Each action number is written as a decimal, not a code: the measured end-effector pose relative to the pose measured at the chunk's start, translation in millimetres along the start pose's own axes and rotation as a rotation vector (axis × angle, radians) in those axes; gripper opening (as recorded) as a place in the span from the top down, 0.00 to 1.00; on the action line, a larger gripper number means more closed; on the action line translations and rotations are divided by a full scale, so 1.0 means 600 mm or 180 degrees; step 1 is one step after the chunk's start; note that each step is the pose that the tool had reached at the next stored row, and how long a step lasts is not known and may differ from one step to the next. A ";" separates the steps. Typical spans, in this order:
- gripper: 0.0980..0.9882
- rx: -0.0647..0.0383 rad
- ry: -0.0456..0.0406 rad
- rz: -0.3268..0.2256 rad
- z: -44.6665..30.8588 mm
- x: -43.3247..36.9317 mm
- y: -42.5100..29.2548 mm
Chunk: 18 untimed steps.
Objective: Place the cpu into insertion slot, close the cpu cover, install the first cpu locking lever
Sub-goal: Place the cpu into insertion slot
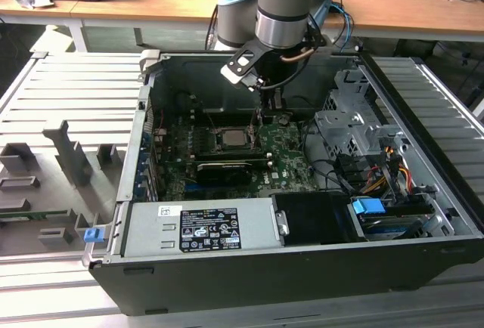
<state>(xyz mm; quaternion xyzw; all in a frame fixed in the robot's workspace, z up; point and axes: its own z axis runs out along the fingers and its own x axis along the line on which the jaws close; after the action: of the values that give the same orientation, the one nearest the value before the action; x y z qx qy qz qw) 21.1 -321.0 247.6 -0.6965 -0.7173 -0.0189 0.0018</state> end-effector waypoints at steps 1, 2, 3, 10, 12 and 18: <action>0.99 0.0000 0.0000 0.0000 0.000 0.000 -0.003; 0.99 0.0000 0.0000 0.0000 0.000 0.000 -0.004; 0.99 0.0000 0.0000 0.0000 0.000 0.000 -0.006; 0.99 0.0000 0.0000 0.0000 0.000 0.000 -0.015; 0.99 0.0000 0.0000 0.0000 0.000 0.001 -0.019; 0.99 0.0000 0.0000 0.0000 -0.001 0.001 -0.026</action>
<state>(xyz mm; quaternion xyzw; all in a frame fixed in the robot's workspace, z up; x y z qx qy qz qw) 5.6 -321.0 247.6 -0.6966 -0.7172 -0.0190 0.0018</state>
